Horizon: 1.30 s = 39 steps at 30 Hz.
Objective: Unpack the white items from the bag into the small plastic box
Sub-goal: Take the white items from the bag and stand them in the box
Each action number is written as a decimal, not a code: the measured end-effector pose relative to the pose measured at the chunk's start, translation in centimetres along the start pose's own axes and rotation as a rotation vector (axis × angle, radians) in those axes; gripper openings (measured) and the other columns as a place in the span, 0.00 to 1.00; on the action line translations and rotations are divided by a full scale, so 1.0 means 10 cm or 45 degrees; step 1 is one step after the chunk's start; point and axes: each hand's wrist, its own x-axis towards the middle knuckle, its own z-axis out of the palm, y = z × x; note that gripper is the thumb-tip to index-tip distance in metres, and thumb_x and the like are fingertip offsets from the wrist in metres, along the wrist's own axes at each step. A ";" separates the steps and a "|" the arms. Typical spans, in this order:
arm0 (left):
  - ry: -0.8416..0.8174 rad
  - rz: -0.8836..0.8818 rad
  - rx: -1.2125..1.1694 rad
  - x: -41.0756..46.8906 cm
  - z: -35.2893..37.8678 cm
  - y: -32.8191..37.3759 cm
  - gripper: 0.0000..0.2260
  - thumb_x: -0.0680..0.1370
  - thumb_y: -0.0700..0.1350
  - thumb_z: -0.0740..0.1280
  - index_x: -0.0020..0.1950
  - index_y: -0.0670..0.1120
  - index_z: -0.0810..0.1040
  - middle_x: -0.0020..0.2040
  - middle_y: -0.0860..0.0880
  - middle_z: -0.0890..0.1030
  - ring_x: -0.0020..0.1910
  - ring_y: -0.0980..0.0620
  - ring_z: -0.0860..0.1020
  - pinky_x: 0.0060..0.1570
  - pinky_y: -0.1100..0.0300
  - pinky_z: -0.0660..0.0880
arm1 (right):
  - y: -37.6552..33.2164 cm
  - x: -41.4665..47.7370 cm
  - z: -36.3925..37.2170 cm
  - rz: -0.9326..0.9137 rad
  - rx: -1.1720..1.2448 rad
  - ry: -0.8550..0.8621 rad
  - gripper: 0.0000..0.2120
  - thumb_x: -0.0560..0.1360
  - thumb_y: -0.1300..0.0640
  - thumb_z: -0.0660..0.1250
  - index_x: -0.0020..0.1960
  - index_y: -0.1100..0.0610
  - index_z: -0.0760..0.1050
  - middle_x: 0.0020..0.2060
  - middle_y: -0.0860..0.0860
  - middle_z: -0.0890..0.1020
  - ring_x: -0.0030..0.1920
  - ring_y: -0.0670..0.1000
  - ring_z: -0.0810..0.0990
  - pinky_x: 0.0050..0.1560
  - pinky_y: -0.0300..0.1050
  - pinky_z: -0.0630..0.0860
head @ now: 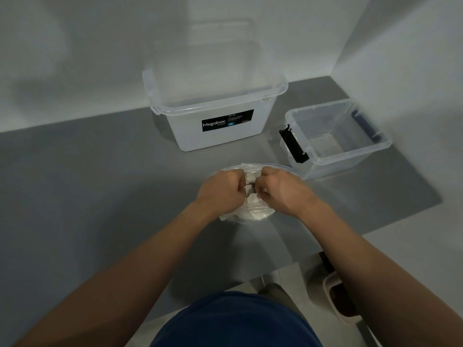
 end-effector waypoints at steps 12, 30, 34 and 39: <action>0.193 0.010 -0.308 0.02 -0.30 0.00 0.08 0.76 0.42 0.65 0.50 0.50 0.83 0.41 0.57 0.83 0.42 0.57 0.79 0.39 0.70 0.71 | 0.07 -0.01 -0.02 0.171 0.577 0.251 0.10 0.78 0.56 0.70 0.59 0.50 0.81 0.50 0.46 0.86 0.51 0.46 0.83 0.57 0.46 0.79; 0.251 -0.020 -0.781 0.09 -0.46 0.27 0.03 0.74 0.46 0.74 0.47 0.53 0.85 0.38 0.55 0.85 0.39 0.55 0.84 0.46 0.48 0.83 | 0.14 -0.17 -0.36 0.231 0.781 0.467 0.07 0.76 0.52 0.73 0.53 0.50 0.85 0.40 0.42 0.86 0.43 0.40 0.84 0.50 0.41 0.81; 0.310 0.010 -0.809 0.18 -0.65 0.47 0.03 0.74 0.46 0.75 0.46 0.53 0.85 0.38 0.55 0.85 0.39 0.55 0.84 0.49 0.51 0.82 | 0.29 -0.30 -0.69 0.193 0.847 0.618 0.04 0.75 0.52 0.75 0.49 0.49 0.86 0.40 0.42 0.86 0.40 0.42 0.84 0.46 0.39 0.79; 0.362 0.075 -0.805 0.33 -0.80 0.75 0.04 0.74 0.47 0.75 0.48 0.52 0.86 0.39 0.51 0.85 0.40 0.48 0.84 0.47 0.46 0.82 | 0.89 -0.38 -1.11 0.259 1.049 0.823 0.03 0.75 0.56 0.75 0.48 0.52 0.86 0.37 0.45 0.86 0.40 0.47 0.86 0.48 0.48 0.83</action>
